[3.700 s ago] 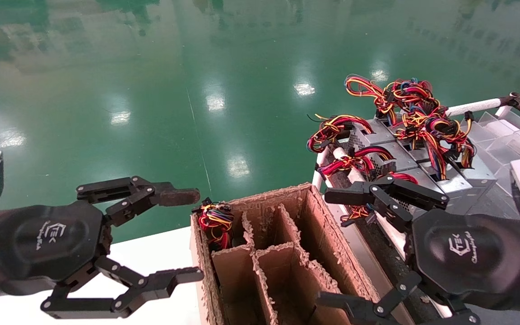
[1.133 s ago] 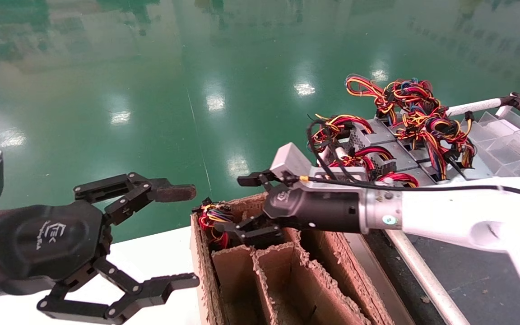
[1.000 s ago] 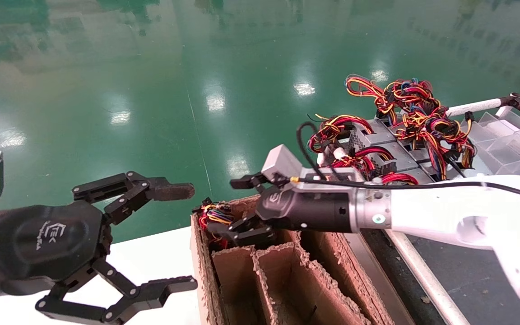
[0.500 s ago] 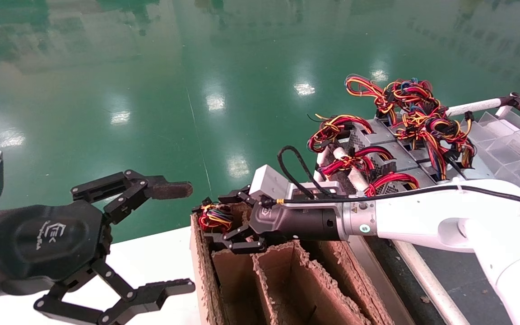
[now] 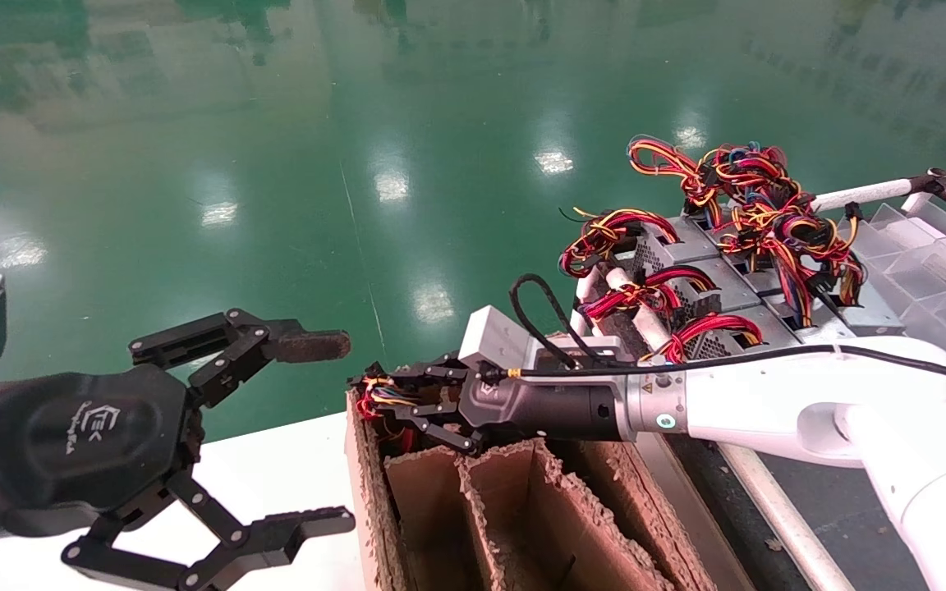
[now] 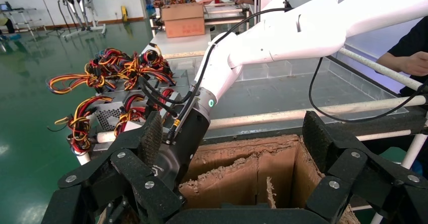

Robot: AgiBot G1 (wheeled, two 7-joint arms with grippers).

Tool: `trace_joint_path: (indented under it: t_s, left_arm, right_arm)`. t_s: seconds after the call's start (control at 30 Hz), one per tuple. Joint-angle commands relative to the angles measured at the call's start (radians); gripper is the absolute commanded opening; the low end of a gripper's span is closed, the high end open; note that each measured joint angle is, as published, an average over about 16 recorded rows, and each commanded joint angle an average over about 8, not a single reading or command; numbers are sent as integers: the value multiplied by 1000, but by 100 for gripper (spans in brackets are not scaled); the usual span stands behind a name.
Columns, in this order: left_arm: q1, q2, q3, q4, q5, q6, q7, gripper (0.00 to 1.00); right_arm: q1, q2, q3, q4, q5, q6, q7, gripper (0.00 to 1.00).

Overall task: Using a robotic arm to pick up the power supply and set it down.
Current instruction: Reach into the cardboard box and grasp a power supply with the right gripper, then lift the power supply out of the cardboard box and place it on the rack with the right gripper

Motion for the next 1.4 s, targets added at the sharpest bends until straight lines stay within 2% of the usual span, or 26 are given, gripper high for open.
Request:
trace_joint_path:
  t_s: [0.03,0.4,0.77,1.07,1.4]
  left_arm:
    - [0,0,0,0,0,0,0,100]
    - [0,0,0,0,0,0,0,100]
    - [0,0,0,0,0,0,0,100]
    - [0,0,0,0,0,0,0,100]
    - [0,0,1,0,0,0,0,100]
  right_arm:
    - [-1,0,0,-4,1,-2,-5,0]
    - [-14,26,35,6,60,-40,-24,0]
    - [-8,127,128,118,190,-96,-5,0]
    - [7,273,218,327,304,-98,101,0]
    - [4,538,310,646,372,-25,308,0]
